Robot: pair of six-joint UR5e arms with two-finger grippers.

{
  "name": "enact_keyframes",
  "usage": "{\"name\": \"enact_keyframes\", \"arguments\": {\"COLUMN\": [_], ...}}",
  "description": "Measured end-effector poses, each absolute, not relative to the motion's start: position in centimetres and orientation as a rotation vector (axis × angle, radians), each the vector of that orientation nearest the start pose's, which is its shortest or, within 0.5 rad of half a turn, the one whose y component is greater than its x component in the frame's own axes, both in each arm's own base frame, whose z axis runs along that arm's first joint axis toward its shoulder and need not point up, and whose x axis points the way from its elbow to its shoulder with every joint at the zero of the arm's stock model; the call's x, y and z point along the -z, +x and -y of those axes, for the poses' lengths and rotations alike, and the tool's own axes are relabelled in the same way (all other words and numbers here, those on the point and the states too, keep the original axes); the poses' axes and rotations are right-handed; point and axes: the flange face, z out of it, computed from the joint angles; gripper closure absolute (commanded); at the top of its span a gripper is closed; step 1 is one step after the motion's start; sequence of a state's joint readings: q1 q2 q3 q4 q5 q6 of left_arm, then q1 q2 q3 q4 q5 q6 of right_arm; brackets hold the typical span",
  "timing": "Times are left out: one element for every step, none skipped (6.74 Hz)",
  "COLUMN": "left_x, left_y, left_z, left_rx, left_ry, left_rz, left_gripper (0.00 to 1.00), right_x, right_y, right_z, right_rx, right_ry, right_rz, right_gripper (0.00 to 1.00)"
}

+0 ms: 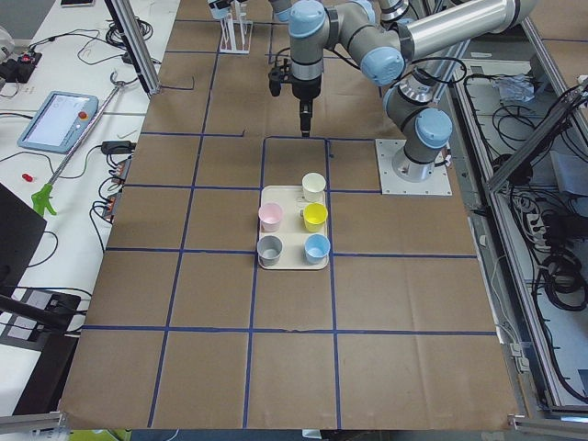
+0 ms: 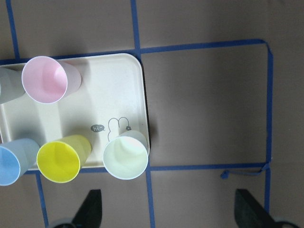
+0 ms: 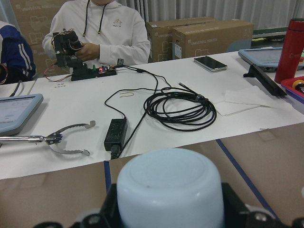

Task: Transfer IKEA cup to right arm and place on rack

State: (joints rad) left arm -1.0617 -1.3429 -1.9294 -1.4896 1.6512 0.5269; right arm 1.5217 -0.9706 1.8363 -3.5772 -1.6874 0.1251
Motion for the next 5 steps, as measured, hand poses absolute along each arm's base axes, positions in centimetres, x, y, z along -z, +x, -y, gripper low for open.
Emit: {"name": "enact_keyframes", "arguments": {"left_x": [-40.4, -39.3, -38.3, -37.0, -35.3], "left_y": [9.4, 10.0, 10.1, 10.2, 10.4], "left_z": [38.3, 37.5, 37.2, 37.0, 37.0], "left_rx": [-0.16, -0.168, -0.159, -0.141, -0.115], "left_ry": [0.003, 0.002, 0.019, 0.027, 0.027], "left_rz": [-3.115, -3.143, -3.17, -3.182, -3.178], "left_gripper": [0.04, 0.04, 0.04, 0.04, 0.04], "right_x": [-26.5, -26.6, -26.7, -26.9, -27.4], "right_y": [9.1, 9.1, 9.1, 9.2, 9.3], "right_z": [63.2, 63.3, 63.3, 63.4, 63.4], "right_rx": [1.732, 1.732, 1.733, 1.734, 1.739], "right_ry": [0.341, 0.342, 0.341, 0.337, 0.332], "right_rz": [-2.663, -2.66, -2.656, -2.653, -2.647], "right_gripper": [0.0, 0.0, 0.0, 0.0, 0.0]}}
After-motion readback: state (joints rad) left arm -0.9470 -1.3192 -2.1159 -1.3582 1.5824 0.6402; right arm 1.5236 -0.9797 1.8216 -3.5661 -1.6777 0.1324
